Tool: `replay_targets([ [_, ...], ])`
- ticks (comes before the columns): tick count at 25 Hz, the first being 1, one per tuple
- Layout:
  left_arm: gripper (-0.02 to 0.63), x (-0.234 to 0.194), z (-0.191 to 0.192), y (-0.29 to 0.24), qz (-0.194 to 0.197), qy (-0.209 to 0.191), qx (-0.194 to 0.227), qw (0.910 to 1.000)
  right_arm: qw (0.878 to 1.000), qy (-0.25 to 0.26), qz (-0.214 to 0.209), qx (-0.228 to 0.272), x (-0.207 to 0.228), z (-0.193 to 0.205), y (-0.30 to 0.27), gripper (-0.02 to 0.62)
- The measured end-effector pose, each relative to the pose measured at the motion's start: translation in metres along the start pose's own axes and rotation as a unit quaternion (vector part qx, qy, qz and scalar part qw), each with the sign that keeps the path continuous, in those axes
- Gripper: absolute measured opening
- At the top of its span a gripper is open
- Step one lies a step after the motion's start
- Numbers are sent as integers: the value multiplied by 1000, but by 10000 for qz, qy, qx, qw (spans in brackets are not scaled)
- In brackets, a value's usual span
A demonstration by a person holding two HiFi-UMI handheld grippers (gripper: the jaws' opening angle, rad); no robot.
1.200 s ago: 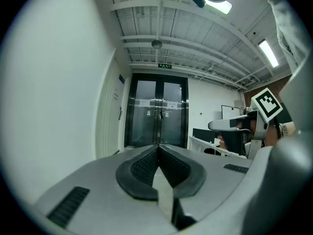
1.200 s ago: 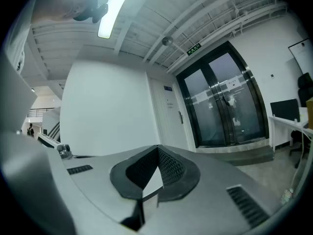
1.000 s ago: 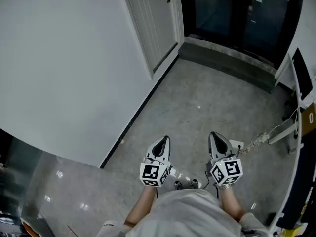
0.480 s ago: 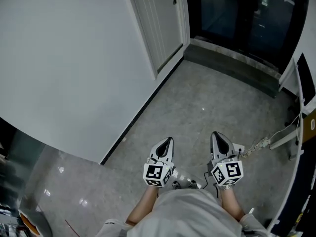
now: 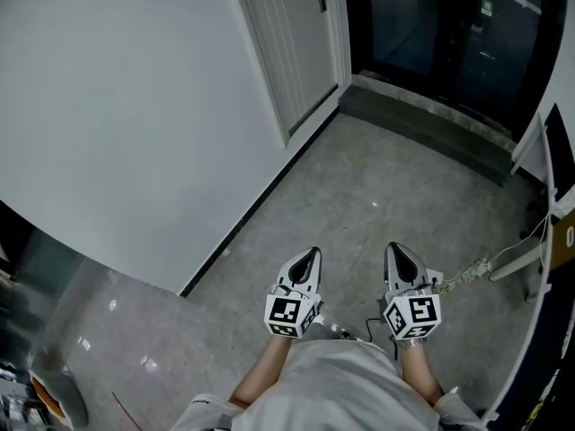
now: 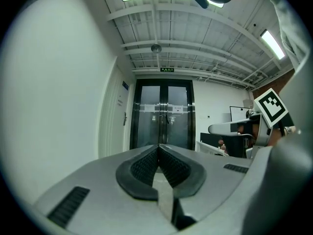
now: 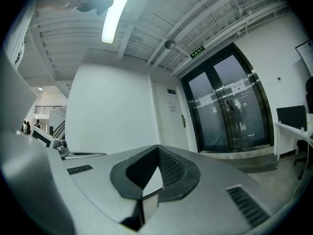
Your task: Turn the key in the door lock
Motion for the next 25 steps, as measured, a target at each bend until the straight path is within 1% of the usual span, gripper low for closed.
replay_targets([
  [5,9,5,5,-19,49,-8,-76,10000,9999,-114,36,-45,19,2,-7,-11],
  [11,9,-14,8,-54,118,45,-147,9998,9996,-98,204,-189,38,8,-44,-11],
  [18,9,-65,2,-123,166,71,-93,9998,9992,-108,216,-305,53,9,-123,-11],
  [25,9,-129,-12,-189,416,72,-125,9990,9988,-133,366,-309,53,-1,-212,-11],
])
Point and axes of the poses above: the fingertips, and each gripper's own axes: y backward along the fingers, x to its right, z out of its underside, the point moved 6 cm from there along y, backward along the fingers, and after that the axes turned 1 degree about y, right-handed, at the moved point
